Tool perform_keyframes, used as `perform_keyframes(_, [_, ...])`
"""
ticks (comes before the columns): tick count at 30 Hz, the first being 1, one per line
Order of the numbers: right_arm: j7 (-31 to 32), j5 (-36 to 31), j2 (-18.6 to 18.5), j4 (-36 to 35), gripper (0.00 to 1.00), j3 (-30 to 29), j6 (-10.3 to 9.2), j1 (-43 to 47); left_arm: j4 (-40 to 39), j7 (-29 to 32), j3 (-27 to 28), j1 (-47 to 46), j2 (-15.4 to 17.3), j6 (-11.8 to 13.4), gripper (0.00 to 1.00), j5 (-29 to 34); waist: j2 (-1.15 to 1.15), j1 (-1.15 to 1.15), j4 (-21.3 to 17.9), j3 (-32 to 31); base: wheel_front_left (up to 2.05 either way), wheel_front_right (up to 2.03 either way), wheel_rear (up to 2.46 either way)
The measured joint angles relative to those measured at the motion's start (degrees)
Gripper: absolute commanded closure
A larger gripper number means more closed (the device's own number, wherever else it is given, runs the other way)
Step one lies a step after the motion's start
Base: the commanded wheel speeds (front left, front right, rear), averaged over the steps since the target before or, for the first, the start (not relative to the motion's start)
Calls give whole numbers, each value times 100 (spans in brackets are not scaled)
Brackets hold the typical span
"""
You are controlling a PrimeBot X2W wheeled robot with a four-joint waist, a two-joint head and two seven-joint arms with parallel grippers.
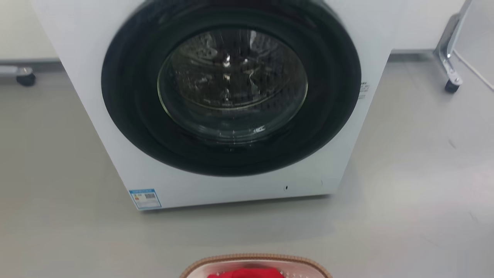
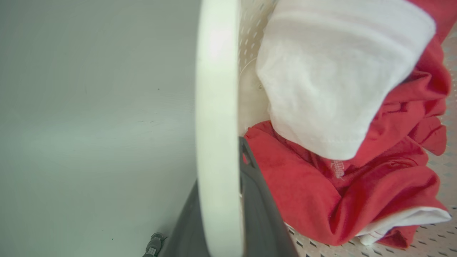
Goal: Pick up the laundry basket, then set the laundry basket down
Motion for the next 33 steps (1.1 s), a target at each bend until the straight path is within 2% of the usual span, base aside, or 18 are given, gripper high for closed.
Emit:
perform_keyframes(12, [151,253,-3,24,100,212,-63,187,-112,178,-243,249,26,90,100,-171,1,1,-18,-568,0,0,0])
perform_keyframes(33, [185,535,-15,83,100,487,-93,192,-225,255,-480,355,62,232,100,-392,1,1,-7,-699,0,0,0])
